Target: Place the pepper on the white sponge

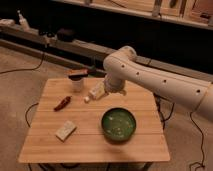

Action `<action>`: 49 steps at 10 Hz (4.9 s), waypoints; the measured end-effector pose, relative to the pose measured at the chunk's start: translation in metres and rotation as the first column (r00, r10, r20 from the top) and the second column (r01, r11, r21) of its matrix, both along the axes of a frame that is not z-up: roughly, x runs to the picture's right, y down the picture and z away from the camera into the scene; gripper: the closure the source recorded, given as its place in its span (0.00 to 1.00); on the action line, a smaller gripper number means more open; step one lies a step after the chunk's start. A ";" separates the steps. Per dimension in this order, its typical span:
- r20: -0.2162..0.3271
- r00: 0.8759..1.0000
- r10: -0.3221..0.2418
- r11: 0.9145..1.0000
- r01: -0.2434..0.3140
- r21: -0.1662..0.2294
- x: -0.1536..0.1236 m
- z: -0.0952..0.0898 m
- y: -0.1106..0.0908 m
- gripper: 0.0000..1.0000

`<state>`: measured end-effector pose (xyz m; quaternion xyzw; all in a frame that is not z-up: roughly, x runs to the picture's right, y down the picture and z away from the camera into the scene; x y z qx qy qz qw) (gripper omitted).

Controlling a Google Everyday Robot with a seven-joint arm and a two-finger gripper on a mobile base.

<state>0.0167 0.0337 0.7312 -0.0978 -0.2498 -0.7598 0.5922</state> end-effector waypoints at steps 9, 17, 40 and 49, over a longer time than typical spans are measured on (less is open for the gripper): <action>0.056 0.998 -0.002 0.999 -0.001 0.042 -0.033 0.009 -0.009 0.20; 0.083 0.941 0.329 0.943 -0.331 0.011 -0.141 0.090 -0.040 0.20; -0.187 0.845 0.501 0.828 -0.531 -0.180 -0.278 0.179 -0.041 0.20; -0.333 0.742 0.582 0.776 -0.629 -0.046 -0.256 0.193 -0.015 0.20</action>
